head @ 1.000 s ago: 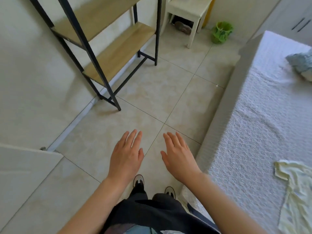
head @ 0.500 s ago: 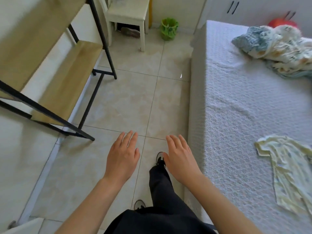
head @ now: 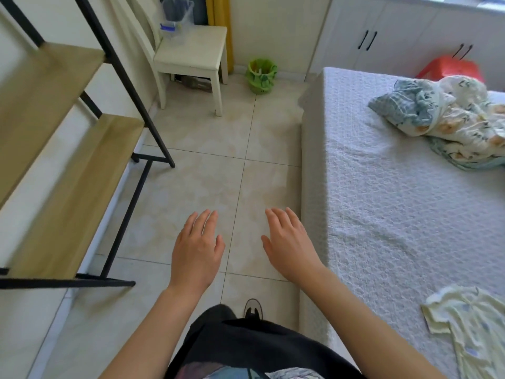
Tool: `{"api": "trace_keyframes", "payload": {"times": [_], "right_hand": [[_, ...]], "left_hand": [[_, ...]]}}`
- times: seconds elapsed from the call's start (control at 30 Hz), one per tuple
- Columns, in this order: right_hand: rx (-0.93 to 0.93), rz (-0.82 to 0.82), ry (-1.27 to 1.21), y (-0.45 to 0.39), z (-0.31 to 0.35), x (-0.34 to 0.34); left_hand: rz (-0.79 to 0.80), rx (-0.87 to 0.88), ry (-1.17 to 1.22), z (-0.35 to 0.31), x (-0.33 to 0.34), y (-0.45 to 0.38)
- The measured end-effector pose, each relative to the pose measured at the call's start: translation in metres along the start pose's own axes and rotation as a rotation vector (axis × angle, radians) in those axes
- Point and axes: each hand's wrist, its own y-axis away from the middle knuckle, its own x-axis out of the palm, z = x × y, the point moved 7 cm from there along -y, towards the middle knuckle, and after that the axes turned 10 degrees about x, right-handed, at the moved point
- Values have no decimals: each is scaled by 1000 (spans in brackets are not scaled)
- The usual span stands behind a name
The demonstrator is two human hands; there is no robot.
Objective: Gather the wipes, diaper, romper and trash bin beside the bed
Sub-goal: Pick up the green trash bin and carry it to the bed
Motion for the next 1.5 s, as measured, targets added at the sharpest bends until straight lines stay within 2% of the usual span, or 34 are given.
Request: {"api": "trace_keyframes", "payload": {"times": [0.4,0.63,0.8,1.03,1.5], "right_hand": [[100,-3,-41,-207,1,-51],[184,-59,-95,-322,8,-100],[220,-111,-105,-393,-5,-134],[200,-156,-90,-507,-50,-174],[109,-71,-30,-745,-145,-265]], "left_hand": [[34,49,15,66,-14,-207],[66,209,-76,96,-49,-374],[66,254,-64,91,-62,-475],[68,247,8,67,-43,-598],[1,148,49,11,-41,-831]]}}
